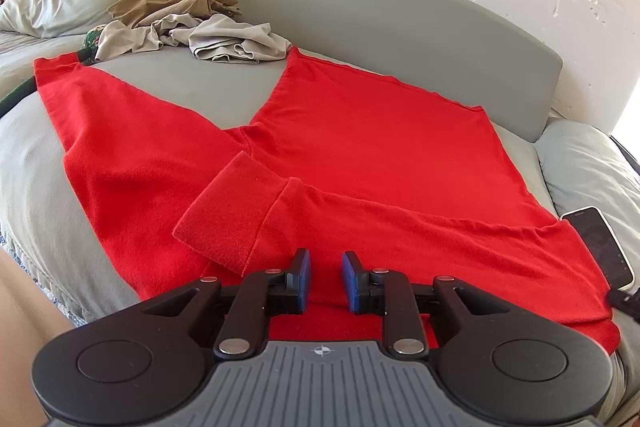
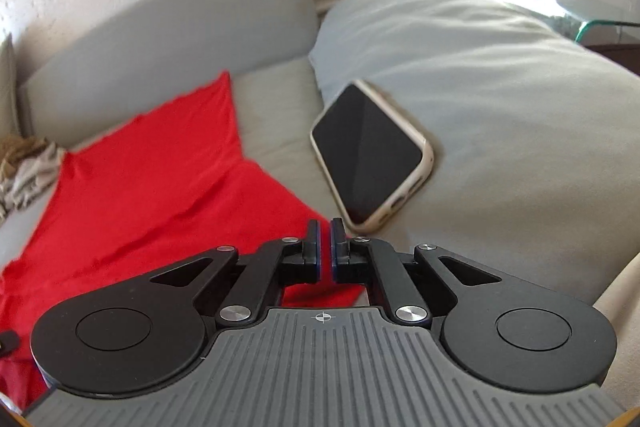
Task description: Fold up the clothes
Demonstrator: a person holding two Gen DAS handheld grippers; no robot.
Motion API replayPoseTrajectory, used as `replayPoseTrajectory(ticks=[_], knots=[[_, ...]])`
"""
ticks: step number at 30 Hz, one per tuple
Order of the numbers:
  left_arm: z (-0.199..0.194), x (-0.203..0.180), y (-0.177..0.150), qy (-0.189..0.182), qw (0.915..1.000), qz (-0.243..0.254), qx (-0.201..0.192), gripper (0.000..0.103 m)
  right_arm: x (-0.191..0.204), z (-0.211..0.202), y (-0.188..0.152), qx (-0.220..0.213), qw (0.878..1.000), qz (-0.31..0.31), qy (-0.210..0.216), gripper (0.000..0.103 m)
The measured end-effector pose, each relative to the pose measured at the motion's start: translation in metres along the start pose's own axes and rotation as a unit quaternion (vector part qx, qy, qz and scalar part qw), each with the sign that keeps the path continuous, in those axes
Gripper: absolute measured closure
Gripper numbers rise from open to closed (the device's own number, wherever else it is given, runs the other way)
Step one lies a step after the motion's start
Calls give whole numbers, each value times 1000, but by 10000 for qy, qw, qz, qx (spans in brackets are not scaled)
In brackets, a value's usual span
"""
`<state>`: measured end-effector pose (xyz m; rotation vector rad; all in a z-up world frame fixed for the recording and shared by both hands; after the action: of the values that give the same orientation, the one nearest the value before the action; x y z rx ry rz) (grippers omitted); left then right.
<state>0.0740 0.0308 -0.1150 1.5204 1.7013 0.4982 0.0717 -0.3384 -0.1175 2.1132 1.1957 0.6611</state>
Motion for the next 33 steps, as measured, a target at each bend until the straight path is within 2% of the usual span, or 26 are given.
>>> replayPoseTrajectory(ticks=[1, 2, 3, 4, 5, 7, 8, 9, 11, 14, 16, 19, 20, 22, 25, 26, 27, 28, 31, 33], knots=[[0, 0, 0, 1, 10000, 13, -3, 79, -1, 10, -5, 230, 9997, 23, -48, 103], [-1, 0, 0, 4, 10000, 17, -11, 79, -9, 10, -4, 125, 9996, 238, -125, 103], [-7, -2, 2, 95, 9998, 106, -157, 79, -14, 8, -2, 161, 9988, 292, -348, 100], [-14, -4, 5, 206, 9990, 216, -333, 80, -18, 6, 0, 140, 9982, 320, -496, 92], [-20, -6, 8, 317, 9977, 326, -510, 83, -22, 0, 1, 77, 9976, 359, -586, 92], [-34, -10, 14, 537, 9933, 545, -862, 83, -23, -12, 8, -104, 9982, 403, -436, 92], [-36, -12, 19, 500, 9925, 595, -947, 82, -19, -19, 13, -215, 9984, 372, -354, 91], [-36, -14, 25, 428, 9919, 631, -1013, 81, -14, -23, 17, -304, 9987, 324, -263, 91], [-24, -13, 35, 338, 9938, 560, -902, 76, 2, -23, 23, -333, 9992, 199, 20, 90], [1, -4, 42, 681, 9925, 597, -826, 77, 32, -8, 25, -109, 9984, 82, 544, 90], [15, 1, 39, 940, 9899, 747, -751, 82, 55, 6, 23, -84, 9947, -30, 1022, 90], [26, 8, 29, 1086, 9896, 817, -480, 76, 81, 26, 15, 17, 9873, -159, 1579, 91], [29, 10, 26, 1129, 9893, 837, -386, 76, 83, 36, 13, 21, 9899, -186, 1407, 92], [29, 12, 24, 1126, 9893, 847, -386, 75, 77, 52, 14, -13, 9935, -9, 1140, 103], [29, 13, 22, 1127, 9885, 911, -422, 74, 50, 61, 27, -126, 9943, 783, 715, 103], [30, 12, 21, 1152, 9878, 956, -429, 73, 39, 63, 30, -117, 9949, 898, 434, 98], [30, 11, 20, 1180, 9870, 1004, -436, 73, 28, 66, 31, -88, 9946, 1014, 189, 98], [31, 10, 19, 1205, 9862, 1041, -446, 72, 21, 68, 30, 79, 9933, 1128, 224, 98], [30, 8, 18, 1238, 9856, 1053, -467, 72, 10, 47, 30, -156, 9941, 1060, 166, 94], [30, 8, 18, 1249, 9854, 1050, -482, 72, 12, 25, 31, -309, 9939, 1017, 287, 94]])
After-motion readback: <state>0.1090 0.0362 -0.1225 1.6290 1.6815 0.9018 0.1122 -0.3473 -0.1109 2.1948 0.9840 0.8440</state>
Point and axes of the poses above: each gripper's, at about its wrist camera, not at the fingertips, and z roughly the way its jaws point, x to its left, y to its top, the point moved 6 cm from there along z, roughly the way its jaws point, and after that the axes turned 7 degrees about -y, right-handed, at the moved point
